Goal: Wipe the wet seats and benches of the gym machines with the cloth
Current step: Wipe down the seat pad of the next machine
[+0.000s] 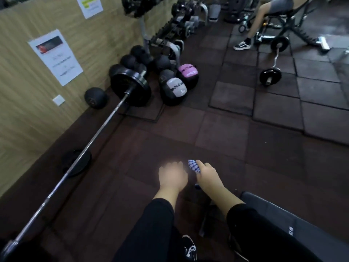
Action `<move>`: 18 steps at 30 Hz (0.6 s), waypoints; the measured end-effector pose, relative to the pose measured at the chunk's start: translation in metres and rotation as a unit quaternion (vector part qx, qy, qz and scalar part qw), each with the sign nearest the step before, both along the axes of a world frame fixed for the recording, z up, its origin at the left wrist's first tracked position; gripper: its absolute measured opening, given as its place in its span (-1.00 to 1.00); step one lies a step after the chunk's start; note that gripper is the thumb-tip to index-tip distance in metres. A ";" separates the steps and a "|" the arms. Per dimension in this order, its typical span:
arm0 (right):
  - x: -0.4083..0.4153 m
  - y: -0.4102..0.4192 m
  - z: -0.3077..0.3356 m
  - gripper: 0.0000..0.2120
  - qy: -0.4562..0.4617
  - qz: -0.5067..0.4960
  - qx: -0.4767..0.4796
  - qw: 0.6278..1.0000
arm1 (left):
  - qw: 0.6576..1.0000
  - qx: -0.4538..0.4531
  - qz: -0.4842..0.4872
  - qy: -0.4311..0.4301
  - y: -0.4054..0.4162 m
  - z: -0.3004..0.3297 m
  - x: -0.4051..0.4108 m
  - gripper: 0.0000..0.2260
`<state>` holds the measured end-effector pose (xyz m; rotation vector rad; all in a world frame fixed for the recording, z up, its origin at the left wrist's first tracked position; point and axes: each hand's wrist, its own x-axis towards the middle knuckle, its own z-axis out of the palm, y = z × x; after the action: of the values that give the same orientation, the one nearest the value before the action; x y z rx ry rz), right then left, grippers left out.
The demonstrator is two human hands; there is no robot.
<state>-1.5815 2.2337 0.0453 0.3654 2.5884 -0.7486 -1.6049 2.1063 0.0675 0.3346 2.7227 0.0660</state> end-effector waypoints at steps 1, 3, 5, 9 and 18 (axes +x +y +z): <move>-0.012 0.005 0.000 -0.32 0.000 -0.017 0.001 1.000 | 1.000 -0.001 -0.016 -0.004 0.006 -0.001 -0.018 -0.64; -0.035 0.016 0.000 -0.32 0.003 -0.046 0.008 0.999 | 0.998 -0.003 -0.054 -0.011 0.018 -0.003 -0.053 -0.64; -0.064 0.028 -0.004 -0.33 0.006 -0.079 0.019 0.997 | 0.995 -0.003 -0.104 -0.005 0.036 -0.007 -0.095 -0.65; -0.107 0.050 -0.009 -0.35 0.018 -0.193 0.001 0.981 | 0.980 0.004 -0.200 0.007 0.071 -0.006 -0.155 -0.64; -0.130 0.116 -0.012 -0.31 -0.006 -0.429 -0.013 0.903 | 0.908 -0.007 -0.418 0.003 0.183 -0.007 -0.225 -0.61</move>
<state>-1.7119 2.3496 0.0336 1.5443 2.3308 -1.0294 -1.8304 2.2889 0.0607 1.4477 2.3486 -0.1929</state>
